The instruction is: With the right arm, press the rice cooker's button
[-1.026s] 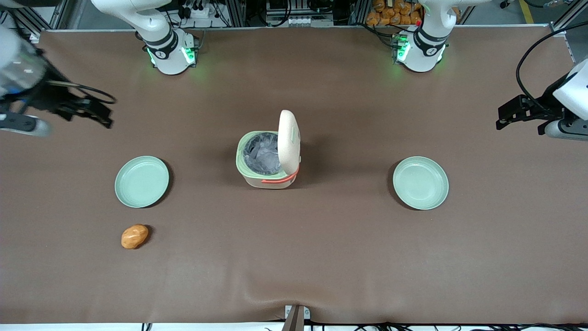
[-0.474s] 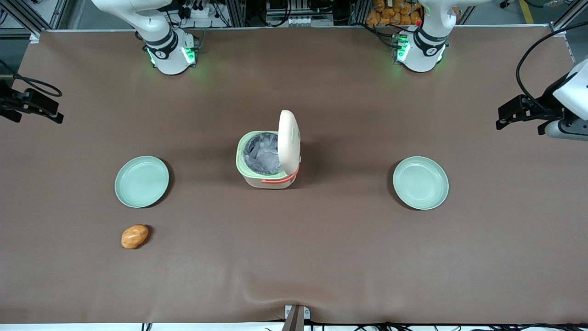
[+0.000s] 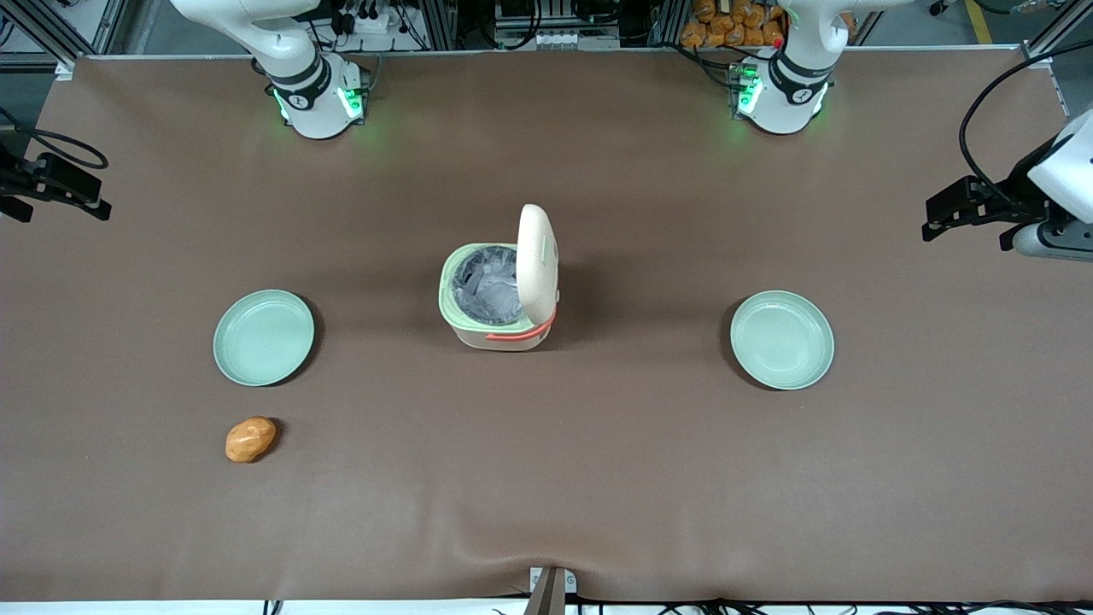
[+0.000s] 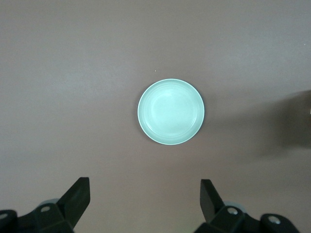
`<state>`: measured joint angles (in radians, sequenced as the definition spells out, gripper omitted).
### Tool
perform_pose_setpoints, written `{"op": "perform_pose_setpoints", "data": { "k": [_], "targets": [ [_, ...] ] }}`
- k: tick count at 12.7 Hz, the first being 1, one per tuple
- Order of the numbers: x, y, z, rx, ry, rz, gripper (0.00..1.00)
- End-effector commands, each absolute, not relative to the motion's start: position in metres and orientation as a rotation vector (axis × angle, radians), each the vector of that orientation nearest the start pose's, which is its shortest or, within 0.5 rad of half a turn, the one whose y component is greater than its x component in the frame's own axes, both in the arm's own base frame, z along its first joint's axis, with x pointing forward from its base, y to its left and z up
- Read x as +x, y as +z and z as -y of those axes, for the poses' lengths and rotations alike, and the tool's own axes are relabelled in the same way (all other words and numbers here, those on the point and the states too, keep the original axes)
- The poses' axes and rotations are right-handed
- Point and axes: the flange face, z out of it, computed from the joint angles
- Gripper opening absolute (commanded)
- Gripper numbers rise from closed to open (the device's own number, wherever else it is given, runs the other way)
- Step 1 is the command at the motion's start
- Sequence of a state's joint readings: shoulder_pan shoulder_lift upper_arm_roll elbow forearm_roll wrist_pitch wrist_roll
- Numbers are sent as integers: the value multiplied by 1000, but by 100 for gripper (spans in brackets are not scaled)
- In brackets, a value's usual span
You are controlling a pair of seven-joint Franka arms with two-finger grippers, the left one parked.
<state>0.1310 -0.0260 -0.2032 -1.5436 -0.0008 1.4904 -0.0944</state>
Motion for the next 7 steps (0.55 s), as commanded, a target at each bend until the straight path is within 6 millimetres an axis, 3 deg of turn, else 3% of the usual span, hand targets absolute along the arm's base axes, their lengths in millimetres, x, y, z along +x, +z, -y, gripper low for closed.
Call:
{"op": "perform_pose_setpoints", "data": {
  "k": [1, 7],
  "targets": [
    [528, 645, 46, -3117, 24, 61, 100],
    [528, 645, 51, -3117, 29, 47, 100]
  ]
}}
